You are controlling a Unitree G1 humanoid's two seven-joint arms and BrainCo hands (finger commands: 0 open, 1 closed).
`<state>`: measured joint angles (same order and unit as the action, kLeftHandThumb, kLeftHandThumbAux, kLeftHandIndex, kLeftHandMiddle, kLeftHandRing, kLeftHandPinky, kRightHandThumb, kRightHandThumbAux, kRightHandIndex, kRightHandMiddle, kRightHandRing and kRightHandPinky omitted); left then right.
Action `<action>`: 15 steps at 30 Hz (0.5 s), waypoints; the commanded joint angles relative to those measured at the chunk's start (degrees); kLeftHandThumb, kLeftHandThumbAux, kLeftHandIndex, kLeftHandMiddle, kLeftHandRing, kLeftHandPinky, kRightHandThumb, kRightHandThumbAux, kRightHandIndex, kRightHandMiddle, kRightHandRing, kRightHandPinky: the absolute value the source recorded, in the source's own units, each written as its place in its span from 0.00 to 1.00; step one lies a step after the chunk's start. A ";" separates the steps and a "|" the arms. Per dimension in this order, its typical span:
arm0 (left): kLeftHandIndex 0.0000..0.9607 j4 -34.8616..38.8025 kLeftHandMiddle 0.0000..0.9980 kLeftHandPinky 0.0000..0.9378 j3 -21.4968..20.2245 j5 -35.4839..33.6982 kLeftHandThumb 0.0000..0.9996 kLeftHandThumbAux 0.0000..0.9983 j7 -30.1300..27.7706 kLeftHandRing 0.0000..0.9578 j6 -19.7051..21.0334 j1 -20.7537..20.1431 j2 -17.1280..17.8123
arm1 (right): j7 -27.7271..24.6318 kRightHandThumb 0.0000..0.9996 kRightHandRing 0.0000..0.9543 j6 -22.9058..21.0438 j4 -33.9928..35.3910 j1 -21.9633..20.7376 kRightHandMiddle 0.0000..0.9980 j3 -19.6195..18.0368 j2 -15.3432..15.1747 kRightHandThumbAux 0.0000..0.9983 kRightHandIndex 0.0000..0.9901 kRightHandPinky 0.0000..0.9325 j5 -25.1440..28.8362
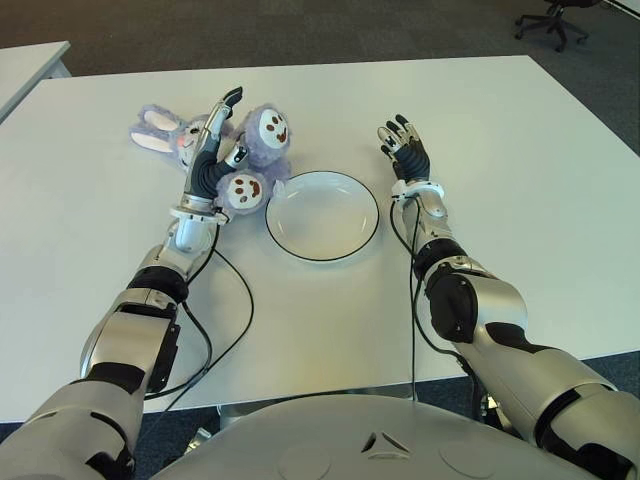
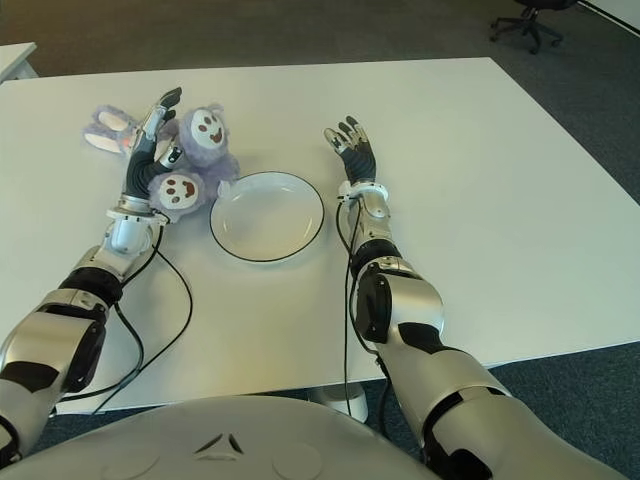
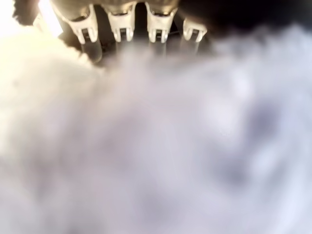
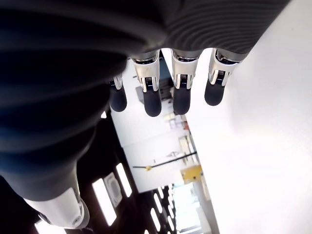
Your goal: Put the doll into the plate.
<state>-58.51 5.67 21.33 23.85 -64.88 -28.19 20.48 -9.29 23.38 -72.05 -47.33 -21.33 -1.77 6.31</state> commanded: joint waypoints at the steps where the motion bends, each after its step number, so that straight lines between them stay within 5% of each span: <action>1: 0.02 -3.50 0.06 0.07 1.59 0.13 0.49 0.20 -2.41 0.04 -0.49 11.65 -1.65 | 0.07 0.27 0.07 -3.09 -3.36 5.63 0.10 -0.36 1.08 0.70 0.08 0.06 1.02; 15: 0.02 2.60 0.04 0.06 2.60 0.41 0.47 0.20 -6.73 0.03 -1.42 14.06 0.73 | -0.02 0.27 0.08 -3.24 -3.26 5.58 0.11 -0.53 1.30 0.74 0.08 0.07 1.33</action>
<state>-53.06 5.84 21.32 20.46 -66.92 -25.29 22.20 -9.70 23.38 -71.95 -47.40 -21.34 -1.68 6.53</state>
